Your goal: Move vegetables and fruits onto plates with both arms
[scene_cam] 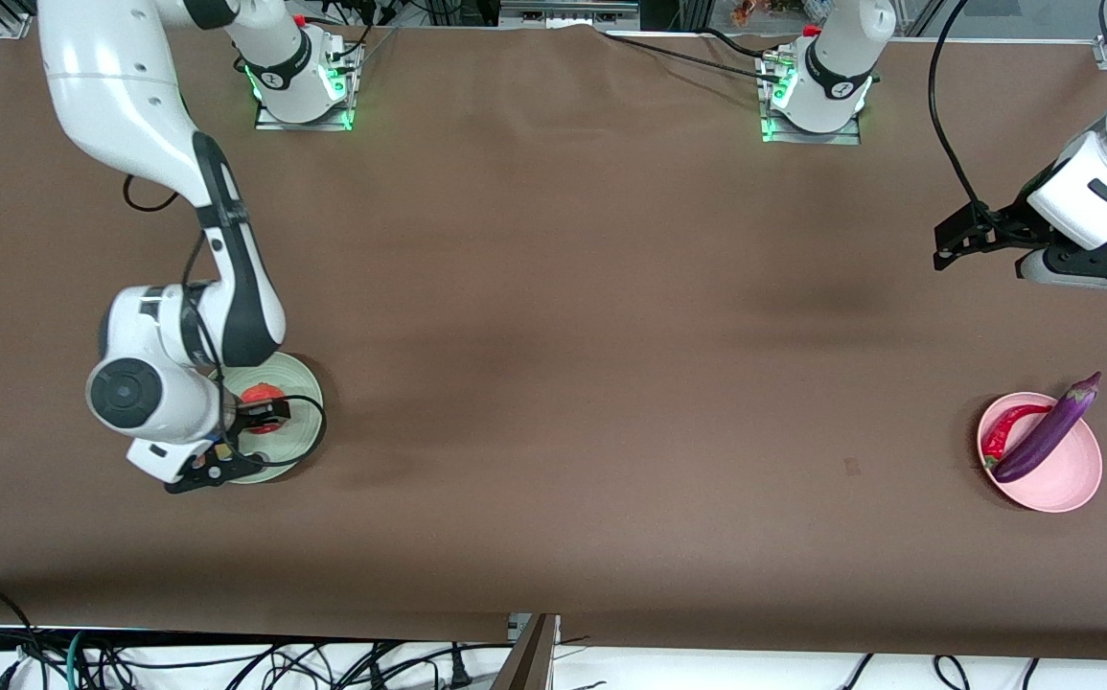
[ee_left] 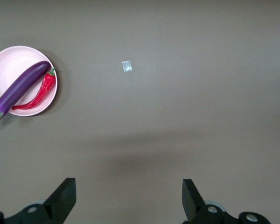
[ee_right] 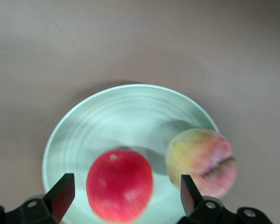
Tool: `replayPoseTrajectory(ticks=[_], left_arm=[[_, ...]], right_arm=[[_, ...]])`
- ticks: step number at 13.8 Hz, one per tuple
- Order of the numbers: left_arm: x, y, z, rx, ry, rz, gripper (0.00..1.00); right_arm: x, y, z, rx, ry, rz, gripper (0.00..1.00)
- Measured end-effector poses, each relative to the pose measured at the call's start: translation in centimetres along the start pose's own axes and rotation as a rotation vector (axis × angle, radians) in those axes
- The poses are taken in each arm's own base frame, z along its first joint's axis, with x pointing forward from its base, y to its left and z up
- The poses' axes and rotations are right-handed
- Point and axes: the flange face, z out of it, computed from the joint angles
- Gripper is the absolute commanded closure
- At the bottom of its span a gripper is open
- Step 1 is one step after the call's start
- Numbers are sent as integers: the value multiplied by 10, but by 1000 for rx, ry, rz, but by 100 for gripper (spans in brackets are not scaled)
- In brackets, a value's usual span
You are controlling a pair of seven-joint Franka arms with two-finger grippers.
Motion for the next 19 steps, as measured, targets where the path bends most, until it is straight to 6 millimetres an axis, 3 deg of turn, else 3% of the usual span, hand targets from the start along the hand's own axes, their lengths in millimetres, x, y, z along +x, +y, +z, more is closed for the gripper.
replayPoseTrajectory(ticks=[5,10,12,14,16,19], left_arm=[[0,-3,6,0,-24,-5,0],[-1,-3,6,0,-35,-4,0],[-1,-2,6,0,-35,-4,0],[-1,-2,5,0,-35,-4,0],[-1,-2,5,0,-35,-4,0],[-1,-2,4,0,-32,-3,0]], right_arm=[[-37,8,-125,37,5,14,0],[-91,18,-221,73,-16,26,0],[-118,34,-256,89,12,49,0],[-152,59,-281,106,39,79,0],[-178,74,-292,115,56,85,0],[-192,60,-297,123,37,88,0]])
